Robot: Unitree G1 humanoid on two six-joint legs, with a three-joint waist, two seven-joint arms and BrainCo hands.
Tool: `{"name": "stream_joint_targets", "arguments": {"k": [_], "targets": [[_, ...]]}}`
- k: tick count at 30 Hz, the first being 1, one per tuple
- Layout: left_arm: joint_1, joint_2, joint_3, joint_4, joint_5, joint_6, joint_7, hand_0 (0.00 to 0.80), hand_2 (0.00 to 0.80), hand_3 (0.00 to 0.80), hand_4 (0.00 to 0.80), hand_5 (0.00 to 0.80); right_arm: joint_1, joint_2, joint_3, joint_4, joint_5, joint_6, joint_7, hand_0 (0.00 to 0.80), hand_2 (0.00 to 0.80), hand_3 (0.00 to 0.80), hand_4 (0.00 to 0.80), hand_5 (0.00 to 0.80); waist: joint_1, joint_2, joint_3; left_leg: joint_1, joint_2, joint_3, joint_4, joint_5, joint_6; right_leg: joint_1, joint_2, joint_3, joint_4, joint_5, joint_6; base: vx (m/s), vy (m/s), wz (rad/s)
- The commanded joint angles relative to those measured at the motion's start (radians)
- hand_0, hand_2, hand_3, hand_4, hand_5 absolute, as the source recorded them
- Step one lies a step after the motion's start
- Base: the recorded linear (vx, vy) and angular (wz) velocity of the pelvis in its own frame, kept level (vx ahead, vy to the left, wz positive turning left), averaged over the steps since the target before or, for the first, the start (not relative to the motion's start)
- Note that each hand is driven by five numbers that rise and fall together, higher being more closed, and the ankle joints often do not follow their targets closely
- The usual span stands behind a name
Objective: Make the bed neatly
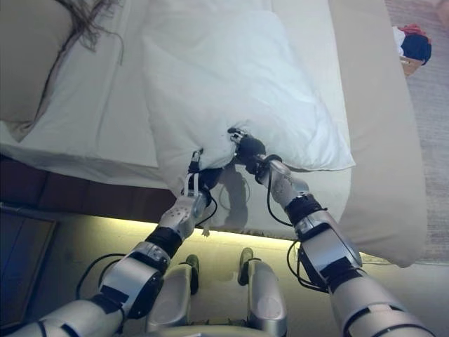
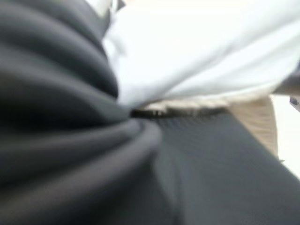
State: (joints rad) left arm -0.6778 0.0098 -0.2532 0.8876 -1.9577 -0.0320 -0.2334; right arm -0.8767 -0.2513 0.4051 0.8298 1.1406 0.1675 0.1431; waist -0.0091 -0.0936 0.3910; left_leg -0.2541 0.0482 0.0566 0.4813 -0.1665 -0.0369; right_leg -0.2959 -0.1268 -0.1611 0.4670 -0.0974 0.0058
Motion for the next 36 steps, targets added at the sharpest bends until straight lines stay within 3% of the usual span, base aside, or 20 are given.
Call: {"name": "stream_joint_targets", "arguments": {"k": [1, 10, 17, 20, 28, 36], "targets": [[-0.017, 0.012, 0.034, -0.039, -0.015, 0.015, -0.051, 0.800, 0.800, 0.800, 0.800, 0.800, -0.016, -0.085, -0.059, -0.033, -0.060, -0.021, -0.027, 0.000, 0.000, 0.000, 0.000, 0.000, 0.024, 0.005, -0.043, -0.010, -0.001, -0.019, 0.013, 0.022, 0.006, 0.068, -0.017, -0.021, -0.022, -0.018, 0.016, 0.002, 0.039, 0.01], [-0.005, 0.074, 0.045, -0.097, -0.015, -0.006, -0.040, 0.800, 0.800, 0.800, 0.800, 0.800, 0.101, -0.086, -0.043, 0.045, -0.217, 0.066, 0.022, 0.000, 0.000, 0.000, 0.000, 0.000, 0.024, 0.021, -0.082, 0.052, -0.013, -0.022, -0.051, 0.034, 0.009, 0.117, -0.023, -0.021, -0.052, -0.021, 0.028, -0.001, 0.044, 0.00], [0.098, 0.134, 0.094, -0.191, 0.013, -0.001, -0.062, 0.800, 0.800, 0.800, 0.800, 0.800, 0.360, -0.041, -0.065, 0.108, -0.262, 0.132, 0.136, 0.000, 0.000, 0.000, 0.000, 0.000, 0.034, 0.041, -0.150, 0.140, -0.030, -0.032, -0.172, 0.062, 0.010, 0.206, -0.021, -0.042, -0.146, -0.009, 0.042, 0.008, 0.051, 0.05], [0.170, 0.143, 0.139, -0.216, 0.047, 0.018, -0.094, 0.800, 0.800, 0.800, 0.800, 0.800, 0.464, -0.021, -0.090, 0.176, -0.312, 0.112, 0.207, 0.000, 0.000, 0.000, 0.000, 0.000, 0.047, 0.052, -0.200, 0.197, -0.039, -0.037, -0.259, 0.084, 0.008, 0.266, -0.016, -0.059, -0.224, 0.007, 0.051, 0.044, 0.049, 0.05], [0.309, 0.155, 0.248, -0.286, 0.182, 0.071, -0.131, 0.800, 0.800, 0.800, 0.800, 0.800, 0.579, -0.008, -0.179, 0.272, -0.303, 0.056, 0.244, 0.000, 0.000, 0.000, 0.000, 0.000, 0.089, 0.069, -0.270, 0.272, -0.049, -0.058, -0.374, 0.123, 0.008, 0.352, 0.001, -0.092, -0.326, 0.037, 0.055, 0.001, 0.023, 0.12], [0.473, 0.215, 0.441, -0.286, 0.261, 0.118, -0.174, 0.800, 0.800, 0.800, 0.800, 0.800, 0.654, -0.035, -0.285, 0.324, -0.310, 0.010, 0.261, 0.000, 0.000, 0.000, 0.000, 0.000, 0.147, 0.079, -0.301, 0.308, -0.057, -0.082, -0.414, 0.129, 0.012, 0.402, 0.010, -0.125, -0.368, 0.037, 0.046, 0.002, 0.036, 0.15]]}}
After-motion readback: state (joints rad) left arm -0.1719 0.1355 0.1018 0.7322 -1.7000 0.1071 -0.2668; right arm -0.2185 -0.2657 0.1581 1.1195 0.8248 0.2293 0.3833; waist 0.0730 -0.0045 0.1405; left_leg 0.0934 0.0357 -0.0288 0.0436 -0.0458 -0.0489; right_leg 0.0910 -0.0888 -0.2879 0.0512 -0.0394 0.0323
